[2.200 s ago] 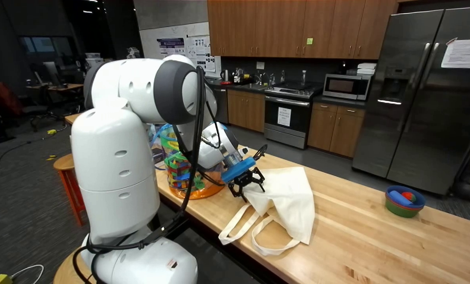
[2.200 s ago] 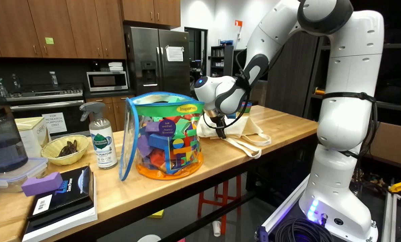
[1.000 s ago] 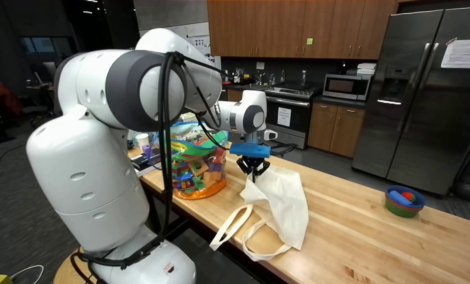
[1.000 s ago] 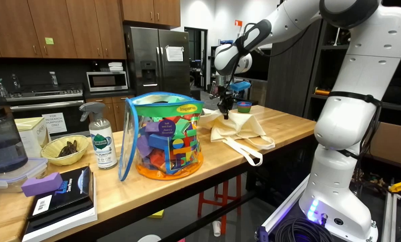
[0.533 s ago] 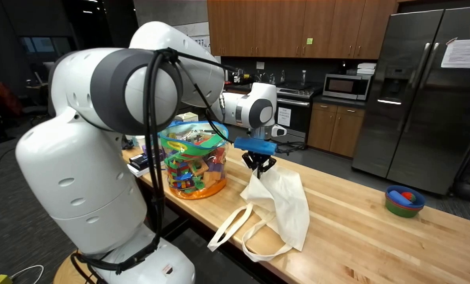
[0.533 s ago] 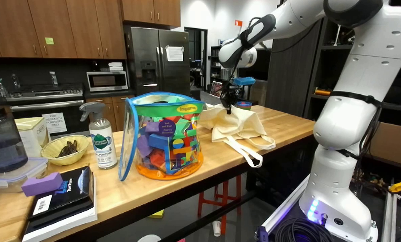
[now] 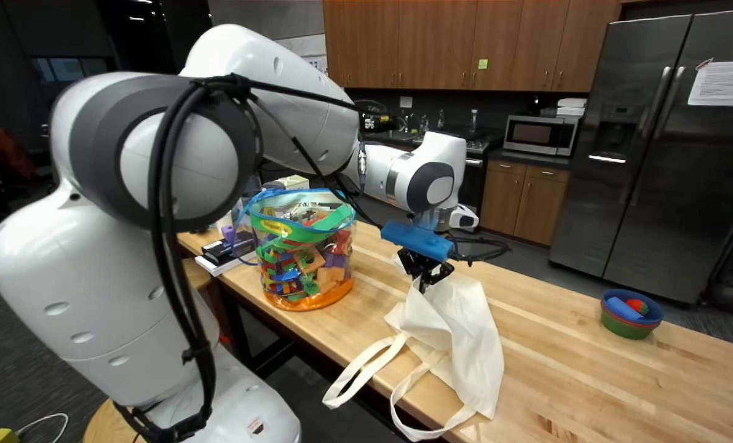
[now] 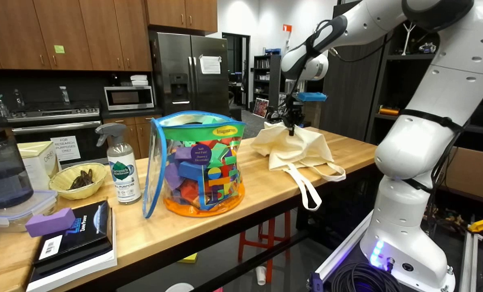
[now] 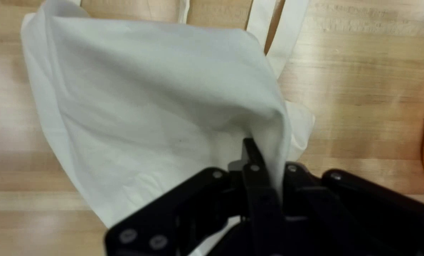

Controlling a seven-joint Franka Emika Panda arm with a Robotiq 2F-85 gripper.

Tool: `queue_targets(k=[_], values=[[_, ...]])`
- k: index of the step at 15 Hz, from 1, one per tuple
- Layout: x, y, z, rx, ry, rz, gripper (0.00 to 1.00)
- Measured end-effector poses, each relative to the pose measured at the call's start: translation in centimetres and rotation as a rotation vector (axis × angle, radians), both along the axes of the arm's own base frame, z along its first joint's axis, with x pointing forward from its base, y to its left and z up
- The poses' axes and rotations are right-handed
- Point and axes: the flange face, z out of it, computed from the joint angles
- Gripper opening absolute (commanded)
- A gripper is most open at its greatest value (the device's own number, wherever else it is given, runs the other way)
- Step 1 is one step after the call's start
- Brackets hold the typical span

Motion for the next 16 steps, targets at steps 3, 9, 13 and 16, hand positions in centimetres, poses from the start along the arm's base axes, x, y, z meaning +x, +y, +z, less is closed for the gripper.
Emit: queue_targets(k=[3,9,13,16], values=[[-2.7,-3.2,-1.3,0.021,0.016,-0.092,0.01],[-8.0,-9.2,-3.2,0.056,0.011,-0.265,0.01],[-10.7,-12.3,-4.1,0.064,0.003,-0.353,0.01],[-12.1,-14.3,-4.3,0.056,-0.015,-0.401,0.01]])
